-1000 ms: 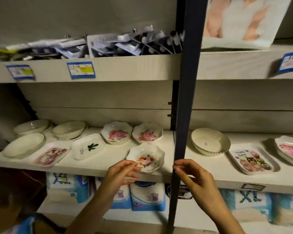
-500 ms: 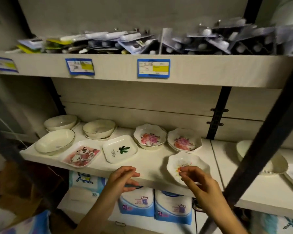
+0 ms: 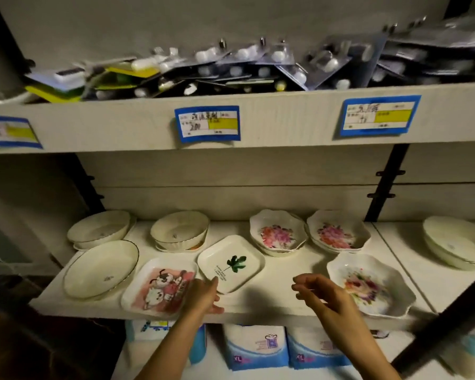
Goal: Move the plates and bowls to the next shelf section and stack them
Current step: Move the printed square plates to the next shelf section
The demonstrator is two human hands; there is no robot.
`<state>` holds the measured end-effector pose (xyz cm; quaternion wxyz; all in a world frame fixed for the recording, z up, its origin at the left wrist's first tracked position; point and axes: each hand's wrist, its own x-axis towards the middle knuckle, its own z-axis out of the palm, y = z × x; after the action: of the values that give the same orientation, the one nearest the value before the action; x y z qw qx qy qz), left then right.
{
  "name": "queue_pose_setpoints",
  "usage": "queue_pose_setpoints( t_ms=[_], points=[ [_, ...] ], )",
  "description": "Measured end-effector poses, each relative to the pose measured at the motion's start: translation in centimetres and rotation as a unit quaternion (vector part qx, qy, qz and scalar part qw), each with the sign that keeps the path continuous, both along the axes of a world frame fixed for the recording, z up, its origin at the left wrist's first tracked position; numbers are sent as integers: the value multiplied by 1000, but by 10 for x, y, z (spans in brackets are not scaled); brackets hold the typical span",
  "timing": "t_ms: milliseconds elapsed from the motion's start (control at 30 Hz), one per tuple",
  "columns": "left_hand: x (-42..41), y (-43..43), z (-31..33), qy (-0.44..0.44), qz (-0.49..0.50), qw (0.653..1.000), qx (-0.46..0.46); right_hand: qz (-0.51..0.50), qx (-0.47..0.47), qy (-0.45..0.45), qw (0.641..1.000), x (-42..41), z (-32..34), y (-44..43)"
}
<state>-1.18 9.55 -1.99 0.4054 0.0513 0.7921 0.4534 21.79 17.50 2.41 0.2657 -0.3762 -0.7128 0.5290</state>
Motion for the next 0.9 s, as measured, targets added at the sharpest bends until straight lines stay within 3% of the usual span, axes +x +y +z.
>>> queue_pose_setpoints(
  t_ms=[167, 267, 400, 667, 900],
  points=[
    [-9, 17, -2, 24, -23, 999, -27, -29, -3, -1, 1000, -2, -4, -4],
    [-5, 15, -1, 93, -57, 992, -61, -31, -9, -11, 999, -4, -5, -5],
    [-11, 10, -22, 96, -47, 994, 12, -31, -26, -37, 998, -7, -12, -3],
    [19, -27, -7, 117, -49, 986, 108, 2, -247, -68, 967, -39, -10, -23],
    [56, -40, 6, 67, -50, 984, 155, -15, -168, -75, 983, -54, -18, -34]
  ],
)
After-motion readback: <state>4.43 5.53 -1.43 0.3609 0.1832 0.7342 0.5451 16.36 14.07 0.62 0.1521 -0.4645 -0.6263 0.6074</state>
